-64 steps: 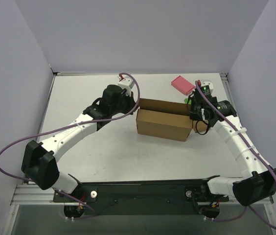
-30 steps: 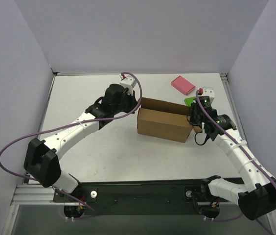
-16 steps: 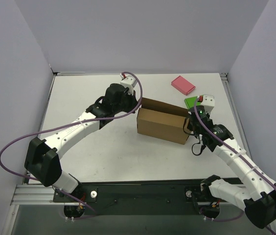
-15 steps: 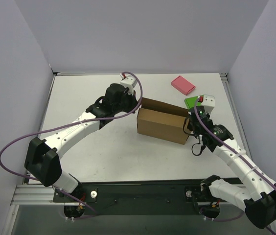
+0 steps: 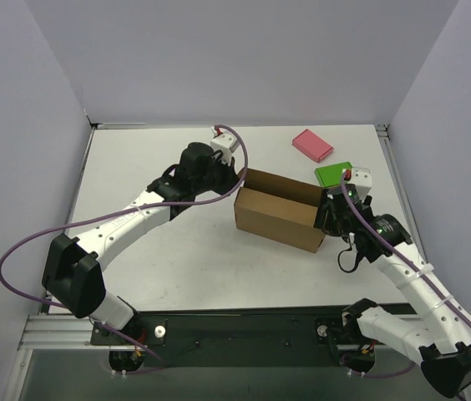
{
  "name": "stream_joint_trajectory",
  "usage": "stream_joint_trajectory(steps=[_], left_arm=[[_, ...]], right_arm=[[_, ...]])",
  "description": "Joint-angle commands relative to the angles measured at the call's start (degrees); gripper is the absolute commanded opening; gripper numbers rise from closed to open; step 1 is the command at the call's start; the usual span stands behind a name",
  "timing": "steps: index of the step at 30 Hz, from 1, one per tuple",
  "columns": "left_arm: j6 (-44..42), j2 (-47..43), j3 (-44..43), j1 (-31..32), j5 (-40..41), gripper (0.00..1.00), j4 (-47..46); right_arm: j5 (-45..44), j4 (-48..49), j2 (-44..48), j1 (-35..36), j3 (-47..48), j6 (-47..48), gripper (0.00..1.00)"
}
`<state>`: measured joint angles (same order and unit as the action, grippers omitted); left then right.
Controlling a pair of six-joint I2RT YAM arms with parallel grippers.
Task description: Fold the paper box
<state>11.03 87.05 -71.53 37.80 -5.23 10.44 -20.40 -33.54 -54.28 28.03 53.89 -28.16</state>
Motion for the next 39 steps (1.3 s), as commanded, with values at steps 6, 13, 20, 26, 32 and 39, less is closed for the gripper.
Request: stream_joint_trajectory(steps=[6,13,20,26,32,39], left_arm=[[-2.5,1.8,0.2,0.7,-2.9,0.00,7.3],[-2.7,1.7,0.1,0.7,-2.8,0.00,7.5],[-2.7,1.6,-0.2,0.7,-2.8,0.00,7.8],[-2.7,1.6,-0.1,0.7,-2.8,0.00,7.7],[-2.4,1.5,0.1,1.0,-2.8,0.00,7.6],[-2.2,1.9,0.1,1.6,-2.1,0.00,7.6]], right_arm=[[0.6,-5.8,-1.5,-1.9,9.1,5.7,0.72],[1.2,-5.1,-4.5,-4.6,12.6,11.4,0.66],[2.4,-5.1,-6.7,-4.7,12.1,12.0,0.49],[2.3,-5.7,-8.1,-4.8,12.4,12.4,0.30],[6.0,-6.0,-9.4,-5.1,14.7,10.7,0.01],[10.9,-7.5,-11.9,-6.1,17.4,7.2,0.00]])
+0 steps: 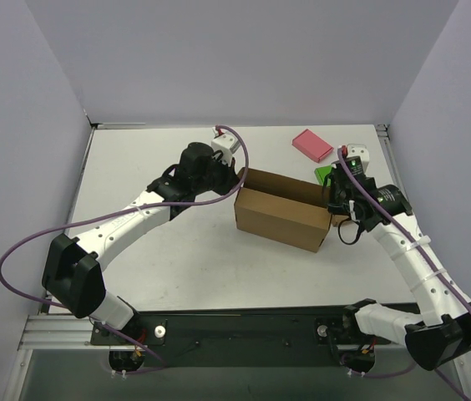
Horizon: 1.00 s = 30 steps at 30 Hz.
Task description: Fold the paper box
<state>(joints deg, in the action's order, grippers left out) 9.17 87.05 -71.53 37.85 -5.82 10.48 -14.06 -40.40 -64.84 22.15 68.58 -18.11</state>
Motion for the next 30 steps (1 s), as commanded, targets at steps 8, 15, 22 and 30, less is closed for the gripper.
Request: stream_joint_trajectory(steps=[8,15,22,30], left_arm=[[-0.1,1.8,0.1,2.1,-0.2,0.00,7.6],[0.0,1.7,0.1,2.1,-0.3,0.00,7.4],[0.4,1.6,0.2,2.1,-0.7,0.00,7.3],[0.7,1.5,-0.1,2.1,-0.9,0.00,7.5]], right_arm=[[8.9,-0.6,-2.9,-0.7,2.5,-7.2,0.00],[8.5,0.4,-2.0,-0.3,-0.4,-8.5,0.00],[7.0,2.3,-0.2,1.5,-4.8,-10.1,0.00],[4.2,2.3,1.2,3.5,-7.9,-9.8,0.00]])
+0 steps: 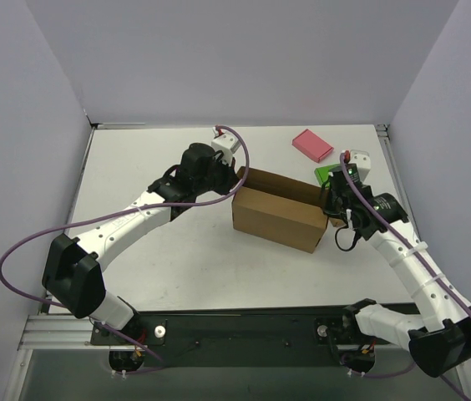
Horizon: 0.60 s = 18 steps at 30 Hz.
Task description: Fold the paper box
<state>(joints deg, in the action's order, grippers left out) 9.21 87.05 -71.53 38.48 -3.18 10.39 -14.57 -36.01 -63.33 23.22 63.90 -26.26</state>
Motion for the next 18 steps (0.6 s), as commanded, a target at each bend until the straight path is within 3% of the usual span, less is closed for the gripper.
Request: stream_joint_trajectory(steps=[1,10,18], left_arm=[[0.7,1.5,-0.2,1.5,-3.5,0.00,7.6],[1.3,1.5,-0.8,1.5,-3.3,0.00,7.6],[1.3,1.2,-0.7,1.5,-2.8,0.00,7.9]], right_arm=[[4.5,-2.0,-0.2,2.6,-3.6,-1.7,0.00],[-2.9,-1.3,3.6,9.0,-10.7,-4.8,0.00],[-16.1,-0.6,8.0,18.9,-19.4,-12.4,0.00]])
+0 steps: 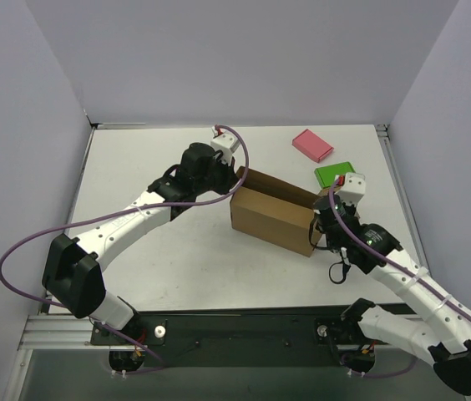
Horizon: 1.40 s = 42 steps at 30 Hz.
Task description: Fold the paper box
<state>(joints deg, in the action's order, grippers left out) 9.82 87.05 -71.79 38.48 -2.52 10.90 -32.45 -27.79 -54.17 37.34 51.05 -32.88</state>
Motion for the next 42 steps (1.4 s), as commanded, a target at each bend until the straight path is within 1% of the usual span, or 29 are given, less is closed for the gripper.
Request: stream_joint_trajectory(steps=[1,10,16,21,28,32,37,42], left_arm=[[0.7,1.2,-0.5,1.5,-3.5,0.00,7.4],[0.6,1.1,-0.9,1.4,-3.6,0.00,8.0],[-0.2,1.4,-1.8,1.3,-3.2,0.00,9.3],[-0.3,1.7,-2.5,1.2,-2.7,0.00,10.5],[-0.2,1.4,-3.1,0.7,-2.4,0.00,11.4],[-0.2,1.0,-3.1,0.5,-2.6,0.00,11.3],[-0.3,0.4,-2.4,0.3,-2.8,0.00,11.5],[1.4,-0.1,-3.7,-0.9,-5.9,0.00,12.7]], right_arm=[[-0.1,-8.9,-0.8,5.4,-7.0,-7.2,0.00],[-3.6,-10.3,-2.5,11.0,-10.4,-11.8,0.00],[-3.9,-15.5,-2.0,13.0,-9.9,-13.2,0.00],[-1.8,-18.5,-1.7,14.7,-9.6,-13.3,0.00],[-0.3,-25.4,-3.0,16.6,-8.8,-16.3,0.00],[2.2,-26.6,-4.5,17.0,-8.4,-18.4,0.00],[3.1,-28.5,-5.8,19.0,-9.0,-21.8,0.00],[3.4,-28.6,-7.4,20.2,-9.8,-24.2,0.00]])
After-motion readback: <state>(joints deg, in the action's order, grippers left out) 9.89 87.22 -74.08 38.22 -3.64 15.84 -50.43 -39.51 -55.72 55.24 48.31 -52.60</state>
